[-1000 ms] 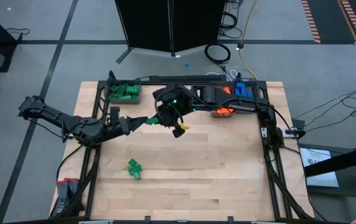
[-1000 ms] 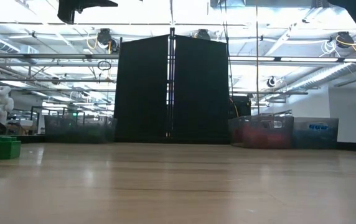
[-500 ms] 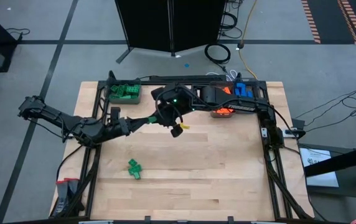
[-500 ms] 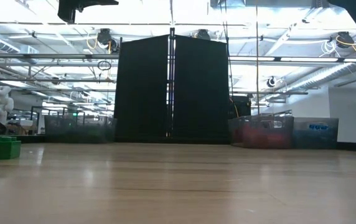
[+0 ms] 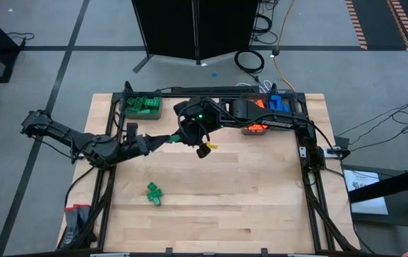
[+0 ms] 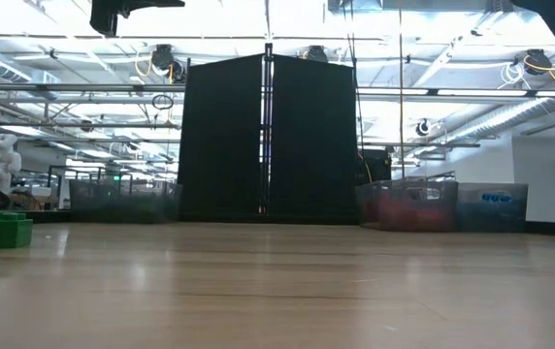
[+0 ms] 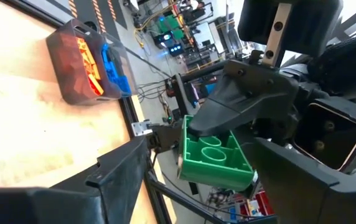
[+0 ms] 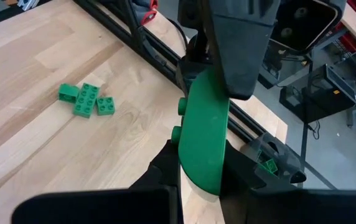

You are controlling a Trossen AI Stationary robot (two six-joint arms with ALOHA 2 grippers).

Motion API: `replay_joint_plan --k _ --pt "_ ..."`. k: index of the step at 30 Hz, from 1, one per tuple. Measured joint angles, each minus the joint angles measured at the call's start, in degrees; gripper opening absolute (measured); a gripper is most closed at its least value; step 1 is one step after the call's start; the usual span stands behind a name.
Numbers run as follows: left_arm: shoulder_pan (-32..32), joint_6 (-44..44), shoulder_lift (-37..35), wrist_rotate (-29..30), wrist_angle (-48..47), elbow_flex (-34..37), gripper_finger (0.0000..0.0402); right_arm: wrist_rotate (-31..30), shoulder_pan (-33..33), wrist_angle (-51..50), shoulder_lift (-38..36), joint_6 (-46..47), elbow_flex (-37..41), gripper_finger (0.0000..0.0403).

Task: Sort blocks
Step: Put the green game piece into the left black bin

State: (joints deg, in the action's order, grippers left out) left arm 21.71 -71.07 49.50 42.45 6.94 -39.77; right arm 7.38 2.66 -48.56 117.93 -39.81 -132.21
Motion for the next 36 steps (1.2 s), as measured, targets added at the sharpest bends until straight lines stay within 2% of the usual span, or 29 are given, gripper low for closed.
replay_joint_plan --k 15,27,30,36 --pt "0.0 0.0 0.0 -0.5 0.4 0.0 0.0183 -0.1 0.0 0.1 0.0 -0.1 0.0 0.0046" --pt "-0.1 0.0 0.0 -1.1 0.2 0.0 0.0135 0.5 0.6 0.1 0.3 -1.3 0.0 0.0046" --pt "-0.1 0.0 0.0 -0.5 0.2 0.0 0.0134 0.4 0.7 0.3 0.3 -1.2 0.0 0.0071" --pt "0.0 0.9 0.0 0.4 0.2 0.0 0.0132 -1.1 1.2 -0.8 0.3 -0.2 0.0 0.0160"
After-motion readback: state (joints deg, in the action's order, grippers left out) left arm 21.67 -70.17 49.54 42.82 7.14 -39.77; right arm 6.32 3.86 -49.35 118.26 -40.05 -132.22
